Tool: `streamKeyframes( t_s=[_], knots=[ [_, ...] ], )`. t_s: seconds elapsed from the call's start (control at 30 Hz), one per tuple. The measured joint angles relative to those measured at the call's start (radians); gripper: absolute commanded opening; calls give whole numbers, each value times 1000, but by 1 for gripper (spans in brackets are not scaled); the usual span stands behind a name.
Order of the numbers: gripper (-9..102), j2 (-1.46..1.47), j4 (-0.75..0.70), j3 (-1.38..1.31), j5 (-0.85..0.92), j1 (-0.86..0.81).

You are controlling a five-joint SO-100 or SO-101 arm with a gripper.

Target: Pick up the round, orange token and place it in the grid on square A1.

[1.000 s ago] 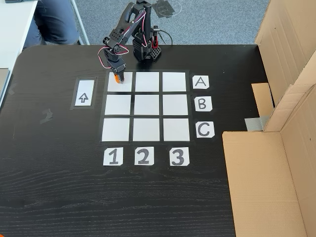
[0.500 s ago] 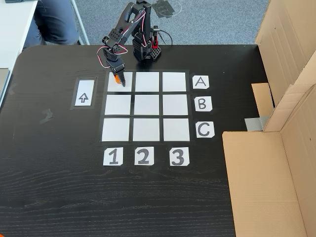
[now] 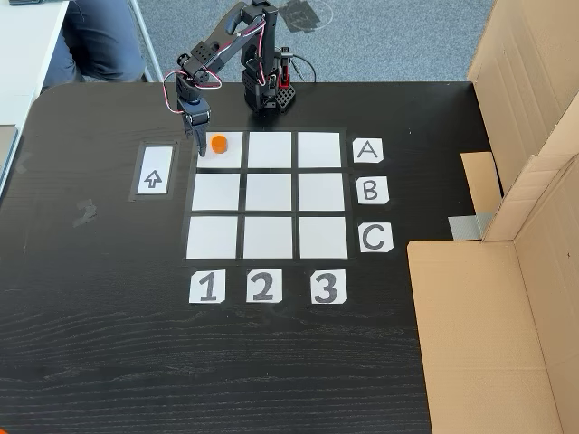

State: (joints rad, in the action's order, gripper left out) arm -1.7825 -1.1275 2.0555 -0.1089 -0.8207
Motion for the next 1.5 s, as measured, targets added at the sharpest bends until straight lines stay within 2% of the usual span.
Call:
streamKeyframes(
  t_s=[0.17, 0.27, 0.5, 1.07, 1.5],
  knots=[
    [30, -87, -87, -55, 0, 0],
    [29, -166, -201, -114, 0, -14],
    [29, -345, -351, -227, 0, -101],
    [26, -857, -370, -282, 15, -568],
    [17, -1195, -373, -100, 78, -859]
  ],
)
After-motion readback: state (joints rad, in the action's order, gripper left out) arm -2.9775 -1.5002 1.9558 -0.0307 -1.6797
